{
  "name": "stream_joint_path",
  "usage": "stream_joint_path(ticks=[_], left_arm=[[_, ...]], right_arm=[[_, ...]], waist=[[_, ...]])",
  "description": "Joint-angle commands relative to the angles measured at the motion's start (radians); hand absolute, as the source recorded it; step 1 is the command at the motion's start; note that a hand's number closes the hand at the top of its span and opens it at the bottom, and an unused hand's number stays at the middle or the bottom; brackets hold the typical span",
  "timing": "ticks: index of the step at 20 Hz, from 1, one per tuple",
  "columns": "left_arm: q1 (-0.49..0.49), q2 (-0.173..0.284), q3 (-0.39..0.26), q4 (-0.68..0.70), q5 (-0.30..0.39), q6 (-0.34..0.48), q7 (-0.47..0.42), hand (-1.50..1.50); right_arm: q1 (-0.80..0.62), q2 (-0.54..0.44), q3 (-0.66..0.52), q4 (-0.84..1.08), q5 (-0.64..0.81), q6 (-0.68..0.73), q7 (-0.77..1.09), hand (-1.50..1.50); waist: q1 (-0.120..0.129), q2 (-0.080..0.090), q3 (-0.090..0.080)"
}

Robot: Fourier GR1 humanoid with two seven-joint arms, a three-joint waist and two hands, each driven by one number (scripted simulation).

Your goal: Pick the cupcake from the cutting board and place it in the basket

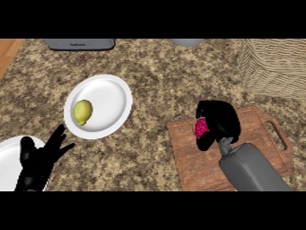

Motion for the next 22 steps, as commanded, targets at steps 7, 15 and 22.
stream_joint_path(ticks=[7, 15, 22], left_arm=[[-0.017, -0.006, 0.016, 0.039, 0.011, 0.005, 0.043, 0.0], [0.033, -0.009, 0.002, 0.044, -0.016, -0.018, -0.008, 0.0], [-0.007, -0.006, 0.018, 0.076, -0.01, -0.041, 0.003, 0.0]], right_arm=[[-0.066, 0.12, -0.248, -0.389, -0.174, -0.238, 0.009, 1.5], [-0.307, -0.064, -0.525, -0.454, -0.258, -0.048, 0.221, 1.5], [-0.441, -0.198, -0.684, -0.245, -0.33, -0.028, 0.171, 1.5]], waist=[[-0.03, 0.0, -0.009], [-0.006, 0.004, -0.009], [-0.001, 0.008, -0.009]])
